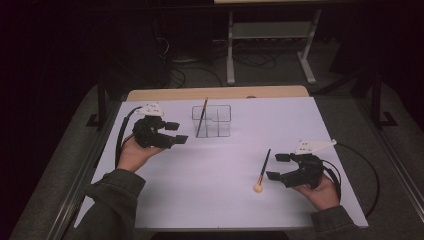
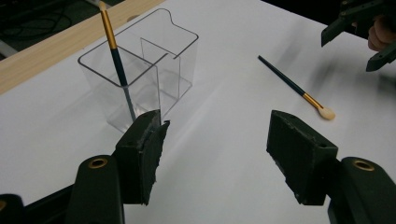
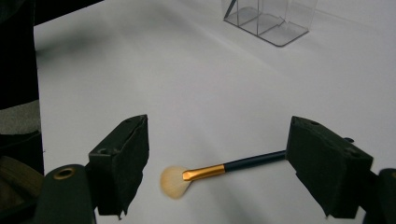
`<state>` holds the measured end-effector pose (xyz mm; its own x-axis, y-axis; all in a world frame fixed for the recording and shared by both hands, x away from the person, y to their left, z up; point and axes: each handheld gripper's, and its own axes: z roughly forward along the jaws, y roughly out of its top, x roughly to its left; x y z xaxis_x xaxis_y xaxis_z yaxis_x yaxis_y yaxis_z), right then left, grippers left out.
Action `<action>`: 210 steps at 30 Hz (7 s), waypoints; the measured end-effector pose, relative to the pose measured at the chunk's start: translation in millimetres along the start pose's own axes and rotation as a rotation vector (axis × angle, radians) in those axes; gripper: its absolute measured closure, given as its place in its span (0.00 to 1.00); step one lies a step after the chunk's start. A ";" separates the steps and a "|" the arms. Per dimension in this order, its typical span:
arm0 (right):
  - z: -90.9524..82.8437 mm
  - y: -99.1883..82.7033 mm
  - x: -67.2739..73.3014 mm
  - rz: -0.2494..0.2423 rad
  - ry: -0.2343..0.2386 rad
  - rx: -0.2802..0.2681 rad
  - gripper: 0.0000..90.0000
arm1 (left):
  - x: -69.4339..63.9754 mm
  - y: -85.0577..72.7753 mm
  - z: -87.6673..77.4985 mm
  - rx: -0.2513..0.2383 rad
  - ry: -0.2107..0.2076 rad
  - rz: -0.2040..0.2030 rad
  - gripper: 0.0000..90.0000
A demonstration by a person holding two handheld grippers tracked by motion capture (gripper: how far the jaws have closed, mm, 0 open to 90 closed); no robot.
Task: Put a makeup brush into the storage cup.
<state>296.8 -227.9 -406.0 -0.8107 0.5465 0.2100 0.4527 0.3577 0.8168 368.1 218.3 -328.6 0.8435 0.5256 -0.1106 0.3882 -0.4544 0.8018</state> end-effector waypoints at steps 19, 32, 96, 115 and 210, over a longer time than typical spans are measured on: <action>-1.4 0.7 -1.3 -0.012 -0.003 0.010 0.23 | -9.3 -13.0 1.5 -0.013 -0.019 -0.008 0.39; -3.7 1.5 -1.3 -0.016 -0.008 0.015 0.23 | -11.9 -22.1 -3.7 -0.029 -0.023 -0.018 0.37; 56.0 51.3 -32.0 -0.374 0.111 0.420 0.33 | -46.0 -86.0 -25.8 -0.073 0.024 -0.015 0.29; 77.0 41.7 -30.7 -0.432 0.159 0.522 0.41 | -45.8 -91.7 -24.7 -0.093 0.027 -0.023 0.27; 50.8 70.0 -16.6 -0.332 0.235 0.420 0.92 | -52.1 -85.4 -22.6 -0.104 0.006 0.006 0.27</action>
<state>360.8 -173.5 -379.6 -0.9732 0.1881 0.1320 0.2297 0.7770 0.5861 282.6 246.0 -378.0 0.8435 0.5273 -0.1021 0.3420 -0.3808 0.8591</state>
